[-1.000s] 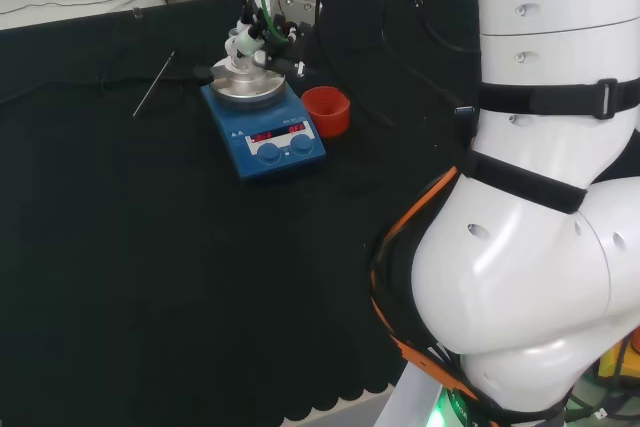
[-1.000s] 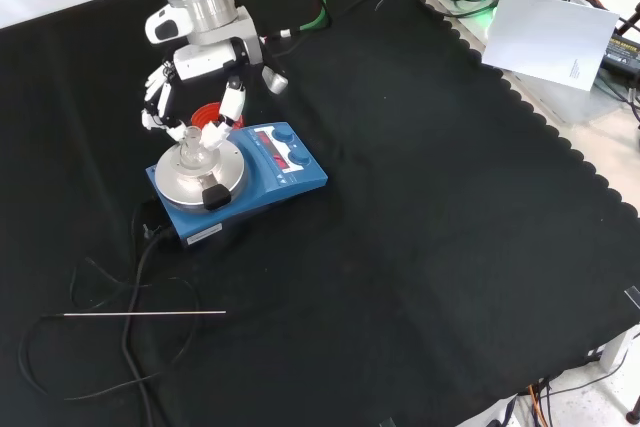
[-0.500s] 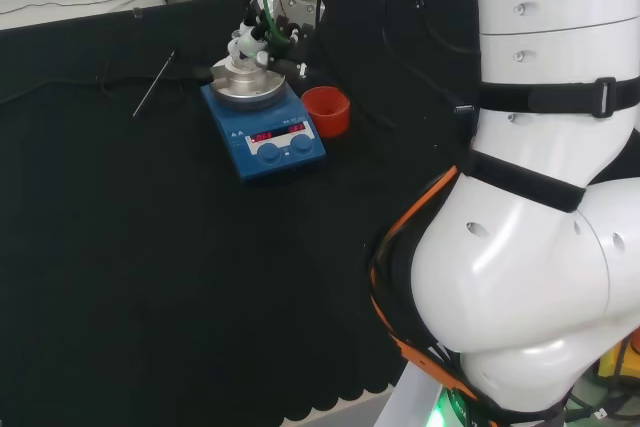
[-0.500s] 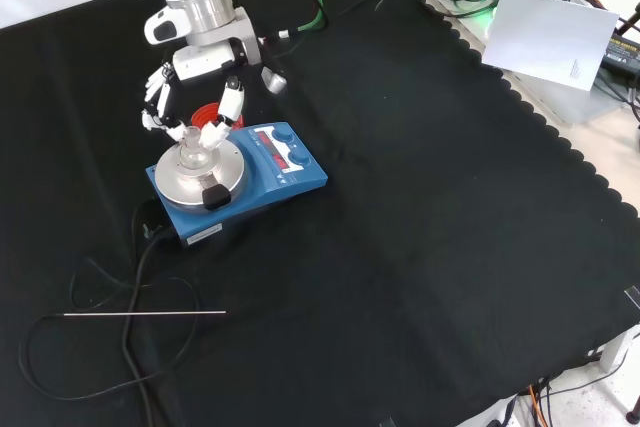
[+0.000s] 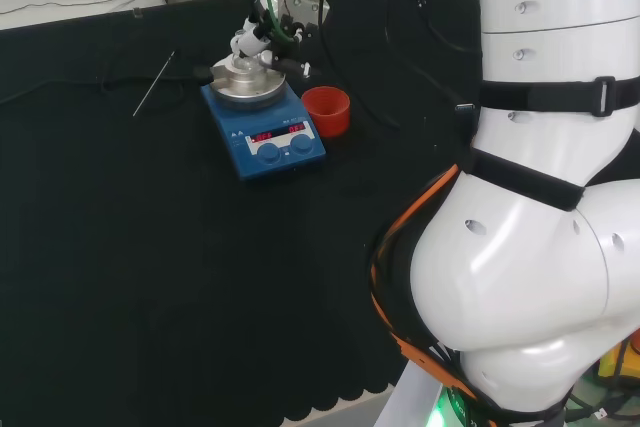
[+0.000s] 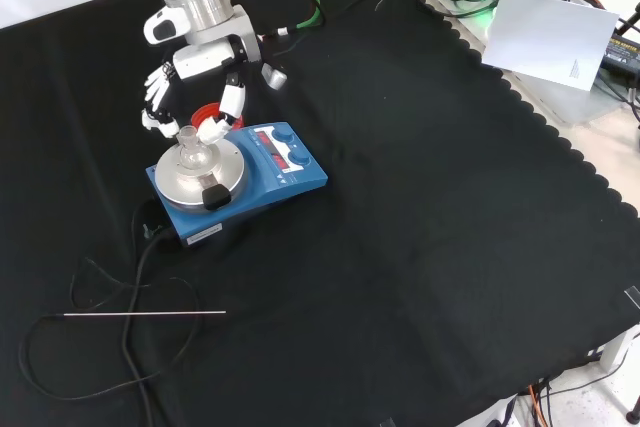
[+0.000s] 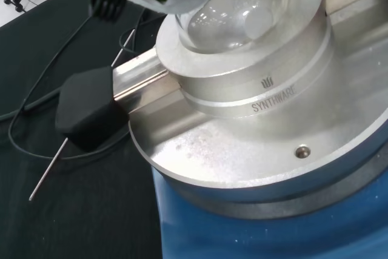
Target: Place the round-bottom flask on the heater.
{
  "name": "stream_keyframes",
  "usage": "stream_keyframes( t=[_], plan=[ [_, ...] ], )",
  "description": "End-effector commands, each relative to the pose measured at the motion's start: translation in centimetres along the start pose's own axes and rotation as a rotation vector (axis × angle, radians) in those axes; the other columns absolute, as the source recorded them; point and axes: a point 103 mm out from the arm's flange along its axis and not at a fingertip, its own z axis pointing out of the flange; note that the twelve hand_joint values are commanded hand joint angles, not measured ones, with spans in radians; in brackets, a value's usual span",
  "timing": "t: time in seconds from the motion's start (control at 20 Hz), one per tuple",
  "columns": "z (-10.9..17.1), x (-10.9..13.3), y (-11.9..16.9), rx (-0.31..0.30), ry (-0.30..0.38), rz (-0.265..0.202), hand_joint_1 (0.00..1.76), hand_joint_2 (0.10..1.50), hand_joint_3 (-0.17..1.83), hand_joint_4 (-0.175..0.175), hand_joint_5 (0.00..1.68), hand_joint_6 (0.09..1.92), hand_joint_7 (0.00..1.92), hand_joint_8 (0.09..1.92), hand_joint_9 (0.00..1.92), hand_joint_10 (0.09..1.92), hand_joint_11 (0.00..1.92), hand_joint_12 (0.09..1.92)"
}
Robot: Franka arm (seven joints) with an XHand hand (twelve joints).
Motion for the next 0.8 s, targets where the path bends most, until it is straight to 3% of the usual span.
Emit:
stream_keyframes(
  t=[0.05, 0.25, 0.8],
  plan=[
    [-0.3, 0.1, -0.3, 0.006, -0.009, -0.017, 0.93, 0.61, 0.67, -0.023, 0.50, 0.75, 0.42, 0.65, 0.60, 0.63, 0.24, 1.32],
    [-0.5, 0.4, -0.6, -0.003, -0.012, -0.022, 0.91, 0.59, 0.67, -0.023, 0.42, 0.66, 0.39, 0.66, 0.58, 0.65, 0.22, 1.33],
    [-5.7, -0.4, -4.6, -0.053, -0.007, -0.027, 0.86, 0.60, 0.66, -0.025, 0.40, 0.53, 0.38, 0.67, 0.56, 0.66, 0.20, 1.34]
  ],
)
